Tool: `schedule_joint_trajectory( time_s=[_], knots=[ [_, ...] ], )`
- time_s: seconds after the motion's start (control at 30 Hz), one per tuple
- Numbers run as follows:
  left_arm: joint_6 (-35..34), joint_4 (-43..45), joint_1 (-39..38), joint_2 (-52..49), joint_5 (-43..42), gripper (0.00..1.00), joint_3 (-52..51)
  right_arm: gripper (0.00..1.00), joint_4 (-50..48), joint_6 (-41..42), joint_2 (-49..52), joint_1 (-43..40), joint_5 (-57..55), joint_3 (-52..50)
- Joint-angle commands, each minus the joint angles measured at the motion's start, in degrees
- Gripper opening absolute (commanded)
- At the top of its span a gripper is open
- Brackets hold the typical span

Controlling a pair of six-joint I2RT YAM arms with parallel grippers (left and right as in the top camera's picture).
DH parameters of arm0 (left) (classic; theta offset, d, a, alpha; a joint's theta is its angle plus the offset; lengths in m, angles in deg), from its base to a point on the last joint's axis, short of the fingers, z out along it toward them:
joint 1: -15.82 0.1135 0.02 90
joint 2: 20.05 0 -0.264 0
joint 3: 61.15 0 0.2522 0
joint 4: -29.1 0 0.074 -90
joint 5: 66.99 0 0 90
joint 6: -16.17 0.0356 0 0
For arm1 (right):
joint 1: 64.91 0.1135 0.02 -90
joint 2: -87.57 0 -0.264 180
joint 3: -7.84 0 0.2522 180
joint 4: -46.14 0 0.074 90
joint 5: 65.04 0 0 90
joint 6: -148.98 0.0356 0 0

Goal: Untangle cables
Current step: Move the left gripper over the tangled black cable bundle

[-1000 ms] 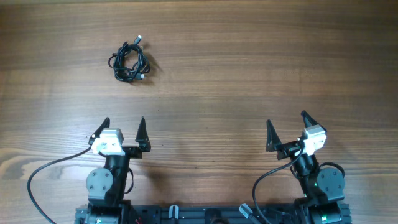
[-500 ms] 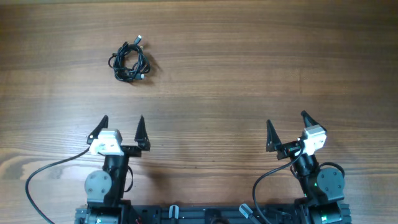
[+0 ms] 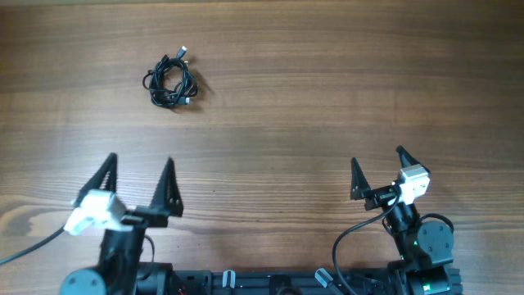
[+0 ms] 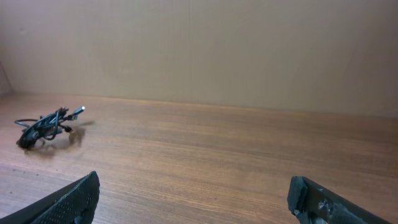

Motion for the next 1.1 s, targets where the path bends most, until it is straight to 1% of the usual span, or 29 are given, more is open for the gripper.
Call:
schedule_joint_trajectory(
  time_s=[0.0,0.07,0.13,0.2,0.33,0.4,0.63,0.87,1.07],
  knots=[
    [-1.3,-8.7,-0.3,-7.9,-1.3,1.0,12.5,1.0,-0.2,-0.5,-0.4,-0.2,-0.8,-0.1],
    [-1.3,-14.3,-0.3,-13.7,-3.3,1.0,19.6,1.0,-0.2,-0.5,-0.4,-0.2,-0.8,-0.1],
    [-3.0,-21.8,-0.3,-22.6,-6.3,1.0,29.7,1.0,-0.2,-0.5,-0.4,-0.2,-0.8,-0.1],
    [-3.0,-30.0,-0.3,-31.7,-8.7,1.0,40.2,1.0,-0.2,-0.5,-0.4,-0.2,-0.8,-0.1],
    [-2.9,-45.7,-0.3,-47.5,-9.9,1.0,58.7,1.0,-0.2,-0.5,-0.4,-0.2,-0.8,-0.1],
    [-3.0,-50.0,-0.3,-53.4,-9.9,1.0,64.0,1.0,-0.2,-0.5,-0.4,-0.2,-0.8,-0.1],
    [-3.0,-54.9,-0.3,-63.0,-9.9,1.0,64.5,0.99,-0.2,-0.5,-0.4,-0.2,-0.8,-0.1],
    [-3.0,-55.4,-0.3,-66.2,-9.9,1.0,64.5,1.0,-0.2,-0.5,-0.4,-0.2,-0.8,-0.1],
    [-3.0,-55.4,-0.3,-66.3,-9.9,1.0,64.5,1.0,-0.2,-0.5,-0.4,-0.2,-0.8,-0.1]
  ],
)
